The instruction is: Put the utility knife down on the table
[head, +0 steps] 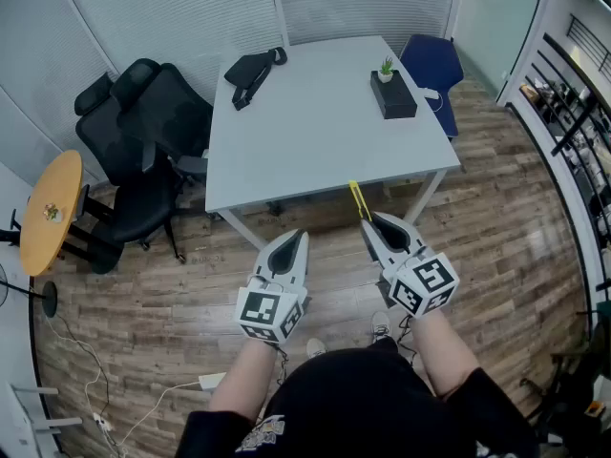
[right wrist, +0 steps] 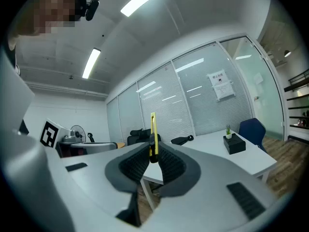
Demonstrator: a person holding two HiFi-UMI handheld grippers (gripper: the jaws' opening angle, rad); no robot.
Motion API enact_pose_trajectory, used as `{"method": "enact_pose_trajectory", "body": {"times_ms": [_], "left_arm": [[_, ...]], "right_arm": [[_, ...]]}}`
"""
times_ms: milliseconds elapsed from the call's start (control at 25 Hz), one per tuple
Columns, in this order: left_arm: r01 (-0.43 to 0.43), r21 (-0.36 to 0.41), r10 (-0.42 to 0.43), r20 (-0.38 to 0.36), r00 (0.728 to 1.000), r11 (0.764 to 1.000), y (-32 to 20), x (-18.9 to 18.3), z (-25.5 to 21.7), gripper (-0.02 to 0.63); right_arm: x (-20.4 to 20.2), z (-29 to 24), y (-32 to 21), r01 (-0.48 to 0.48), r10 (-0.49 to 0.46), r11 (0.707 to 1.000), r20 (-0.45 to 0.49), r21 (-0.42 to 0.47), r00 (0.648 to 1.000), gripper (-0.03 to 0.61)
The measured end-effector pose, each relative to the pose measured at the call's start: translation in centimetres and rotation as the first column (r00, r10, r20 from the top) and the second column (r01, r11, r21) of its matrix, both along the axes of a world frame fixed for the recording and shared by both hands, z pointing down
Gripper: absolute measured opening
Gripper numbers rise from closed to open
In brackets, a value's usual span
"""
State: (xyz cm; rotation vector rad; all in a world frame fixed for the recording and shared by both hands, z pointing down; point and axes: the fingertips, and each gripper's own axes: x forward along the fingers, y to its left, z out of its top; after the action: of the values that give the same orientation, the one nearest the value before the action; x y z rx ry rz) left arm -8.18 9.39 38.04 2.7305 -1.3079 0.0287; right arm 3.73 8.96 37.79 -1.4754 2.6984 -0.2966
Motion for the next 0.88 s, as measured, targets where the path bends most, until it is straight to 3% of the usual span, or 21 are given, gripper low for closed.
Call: {"method": "enact_pose_trajectory", "body": {"times_ms": [880], "left_arm": [[0.002, -0.013, -0.002, 0.023, 1.000, 1.000, 0.5, 2.6, 0.3, 0.006]], "right_arm": [[2.5, 0.0, 0.2, 0.012, -0.012, 1.000, 0.018, 0.003, 1.000, 0.058]]}}
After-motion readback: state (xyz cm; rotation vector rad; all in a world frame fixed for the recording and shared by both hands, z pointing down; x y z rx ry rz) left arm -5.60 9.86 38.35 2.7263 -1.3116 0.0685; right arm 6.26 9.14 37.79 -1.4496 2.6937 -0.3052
